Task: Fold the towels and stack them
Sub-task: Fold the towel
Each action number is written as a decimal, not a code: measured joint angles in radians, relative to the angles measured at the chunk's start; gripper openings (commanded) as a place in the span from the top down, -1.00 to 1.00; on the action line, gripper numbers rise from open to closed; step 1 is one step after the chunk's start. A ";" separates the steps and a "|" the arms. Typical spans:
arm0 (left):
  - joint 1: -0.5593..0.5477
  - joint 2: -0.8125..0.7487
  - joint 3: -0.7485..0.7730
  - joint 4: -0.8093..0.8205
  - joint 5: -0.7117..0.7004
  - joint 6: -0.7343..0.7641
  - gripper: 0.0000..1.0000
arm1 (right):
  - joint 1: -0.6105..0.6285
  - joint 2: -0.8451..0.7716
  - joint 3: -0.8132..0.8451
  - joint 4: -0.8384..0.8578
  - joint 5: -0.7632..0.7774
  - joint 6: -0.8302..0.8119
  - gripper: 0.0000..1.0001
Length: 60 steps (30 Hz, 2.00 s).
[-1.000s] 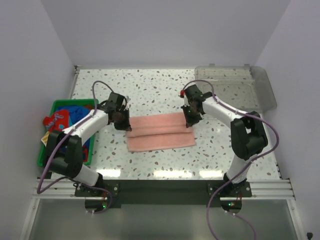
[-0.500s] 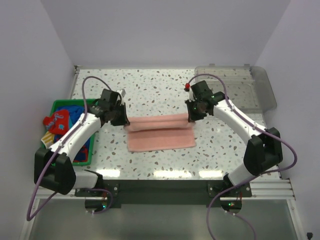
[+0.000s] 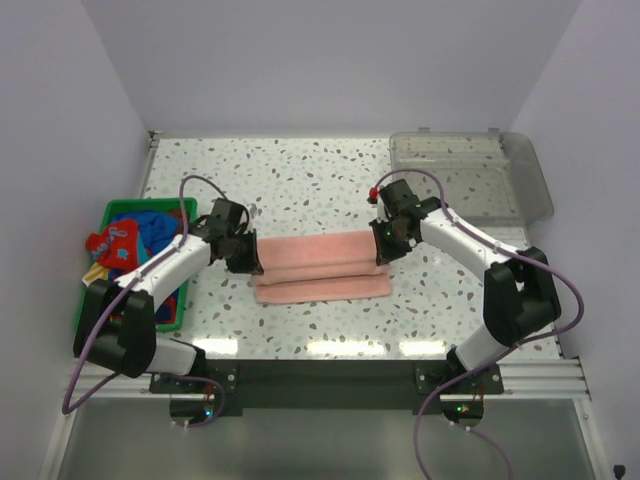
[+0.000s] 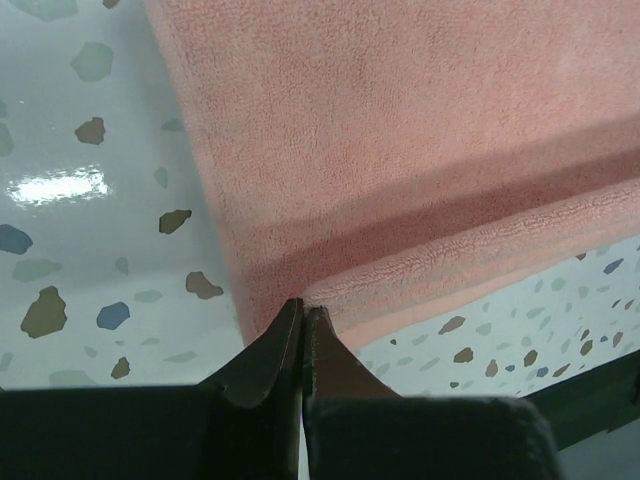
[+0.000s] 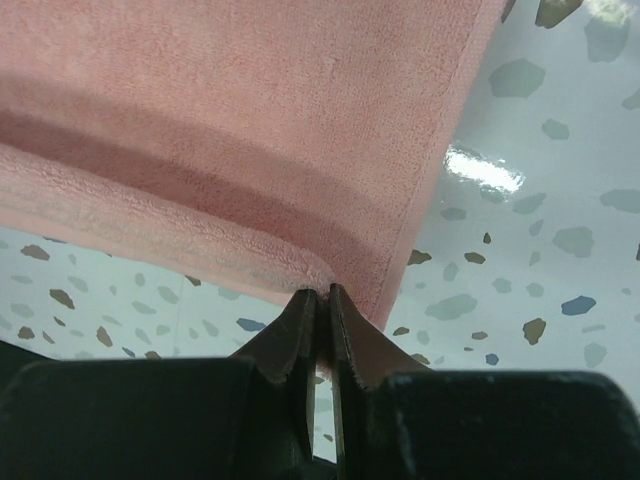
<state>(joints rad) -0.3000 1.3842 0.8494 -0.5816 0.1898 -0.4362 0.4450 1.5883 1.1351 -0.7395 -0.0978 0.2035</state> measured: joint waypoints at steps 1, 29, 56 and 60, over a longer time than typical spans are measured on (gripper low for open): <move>-0.002 0.009 -0.007 0.006 0.002 0.000 1.00 | 0.000 0.010 -0.006 0.006 0.000 0.001 1.00; -0.013 -0.218 -0.101 -0.067 -0.081 -0.075 -0.31 | 0.023 -0.141 -0.195 -0.017 0.014 0.016 0.03; -0.365 -0.102 -0.052 0.092 -0.163 -0.340 0.31 | 0.082 -0.374 -0.321 0.123 0.109 0.264 0.16; -0.370 -0.076 -0.156 0.142 -0.193 -0.367 0.44 | 0.064 -0.328 -0.408 0.220 0.115 0.308 0.25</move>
<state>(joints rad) -0.6701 1.3083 0.6937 -0.4400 -0.0032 -0.8028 0.5095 1.2606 0.7273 -0.5194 0.0170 0.5117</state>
